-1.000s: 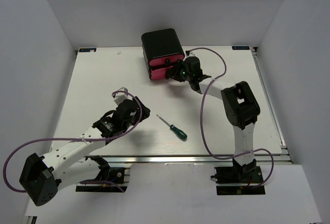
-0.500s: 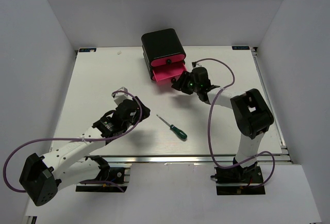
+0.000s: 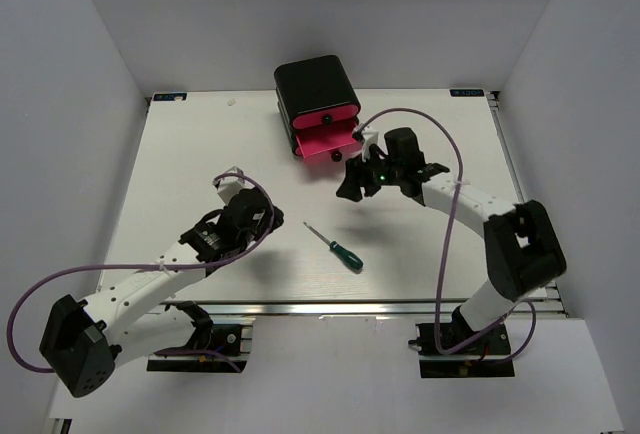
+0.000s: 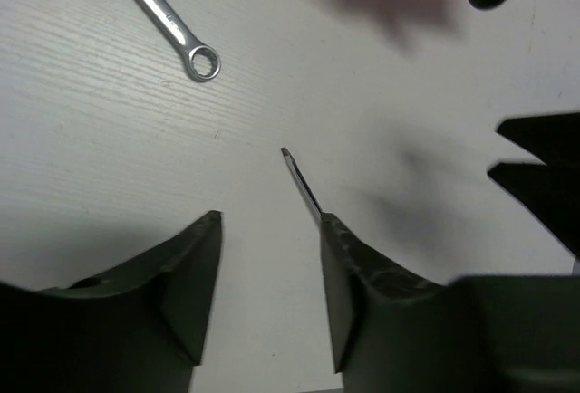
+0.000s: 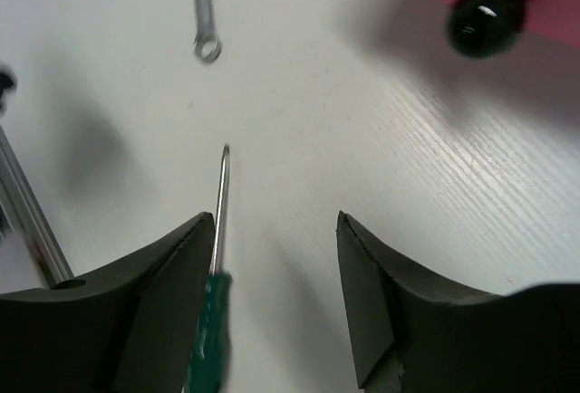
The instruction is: Sort the tools into containers
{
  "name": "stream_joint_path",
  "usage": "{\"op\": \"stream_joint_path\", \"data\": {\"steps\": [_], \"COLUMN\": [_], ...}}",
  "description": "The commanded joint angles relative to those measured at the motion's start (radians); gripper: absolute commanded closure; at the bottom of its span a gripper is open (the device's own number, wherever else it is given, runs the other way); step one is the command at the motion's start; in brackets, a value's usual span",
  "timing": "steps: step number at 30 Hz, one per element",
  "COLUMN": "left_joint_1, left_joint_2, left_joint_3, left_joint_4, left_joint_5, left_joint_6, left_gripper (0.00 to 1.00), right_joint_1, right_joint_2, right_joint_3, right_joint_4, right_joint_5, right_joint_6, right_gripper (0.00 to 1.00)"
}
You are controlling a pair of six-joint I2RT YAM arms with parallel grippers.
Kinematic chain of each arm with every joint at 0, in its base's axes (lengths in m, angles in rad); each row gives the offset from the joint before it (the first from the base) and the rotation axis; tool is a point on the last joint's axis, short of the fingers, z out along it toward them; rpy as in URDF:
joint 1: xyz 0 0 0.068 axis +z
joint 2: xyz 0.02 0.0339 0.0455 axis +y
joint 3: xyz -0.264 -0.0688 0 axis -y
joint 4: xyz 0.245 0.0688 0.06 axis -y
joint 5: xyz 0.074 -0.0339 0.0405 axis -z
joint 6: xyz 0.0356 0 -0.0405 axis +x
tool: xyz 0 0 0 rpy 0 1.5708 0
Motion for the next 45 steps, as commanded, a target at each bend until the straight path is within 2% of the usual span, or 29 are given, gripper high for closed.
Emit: {"op": "stream_joint_path", "data": {"steps": [1,4,5,6,9,13,23,26,30,31,33,34,35,36,37,38,39,40,41,42,45], "left_joint_1": [0.036,0.092,0.111,0.151,0.217,0.252,0.297,0.295,0.297,0.297,0.298,0.298,0.298,0.298,0.298,0.297,0.300,0.300,0.300,0.300,0.303], "left_joint_2": [-0.014,-0.021,-0.023,-0.021,-0.014,-0.023,-0.047,-0.060,-0.078,-0.080,-0.081,-0.081,-0.080,-0.083,-0.083,-0.084,-0.086,-0.089,-0.095,-0.098,-0.103], "left_joint_3": [0.043,0.043,0.041,0.043,0.046,0.034,0.005,-0.005,-0.021,-0.023,-0.023,-0.022,-0.022,-0.020,-0.020,-0.020,-0.020,-0.025,-0.028,-0.032,-0.043], "left_joint_4": [-0.060,-0.076,-0.080,-0.086,-0.106,-0.120,-0.099,-0.099,-0.091,-0.091,-0.091,-0.091,-0.089,-0.089,-0.089,-0.089,-0.092,-0.094,-0.092,-0.091,-0.086], "left_joint_5": [-0.026,0.014,0.032,0.054,0.123,0.169,0.237,0.238,0.244,0.244,0.244,0.243,0.243,0.243,0.243,0.241,0.241,0.241,0.241,0.241,0.244], "left_joint_6": [-0.014,-0.008,-0.007,-0.003,0.011,0.029,0.037,0.037,0.034,0.034,0.034,0.035,0.035,0.035,0.038,0.039,0.039,0.039,0.039,0.035,0.035], "left_gripper": [0.46,0.48,0.47,0.41,0.30,0.26,0.25,0.25,0.25,0.25,0.25,0.25,0.25,0.25,0.25,0.25,0.24,0.24,0.24,0.24,0.24], "right_joint_1": [0.029,0.072,0.084,0.107,0.118,0.116,0.116,0.104,-0.003,-0.019,-0.063,-0.075,-0.092,-0.097,-0.103,-0.115,-0.121,-0.124,-0.128,-0.128,-0.121], "right_joint_2": [-0.086,-0.146,-0.178,-0.192,-0.236,-0.235,-0.209,-0.221,-0.195,-0.154,-0.102,-0.041,-0.005,0.029,0.107,0.150,0.188,0.254,0.276,0.287,0.302], "right_joint_3": [-0.023,-0.061,-0.072,-0.096,-0.135,-0.147,-0.110,-0.103,-0.005,0.032,0.167,0.215,0.261,0.305,0.407,0.471,0.532,0.636,0.666,0.680,0.661], "right_joint_4": [-0.217,-0.333,-0.353,-0.363,-0.351,-0.309,-0.288,-0.208,-0.070,-0.070,-0.123,-0.225,-0.284,-0.321,-0.362,-0.487,-0.565,-0.629,-0.697,-0.699,-0.616], "right_joint_5": [-0.099,-0.075,-0.064,-0.053,-0.032,0.028,0.099,0.169,0.134,0.067,-0.037,-0.158,-0.188,-0.191,-0.188,-0.197,-0.206,-0.222,-0.223,-0.222,-0.202], "right_joint_6": [-0.451,-0.562,-0.598,-0.603,-0.569,-0.524,-0.489,-0.437,-0.389,-0.414,-0.614,-0.721,-0.832,-0.962,-1.007,-1.064,-1.186,-1.245,-1.294,-1.373,-1.422], "right_gripper": [0.40,0.46,0.47,0.48,0.43,0.37,0.31,0.31,0.36,0.36,0.33,0.32,0.31,0.30,0.30,0.30,0.30,0.30,0.31,0.31,0.30]}}
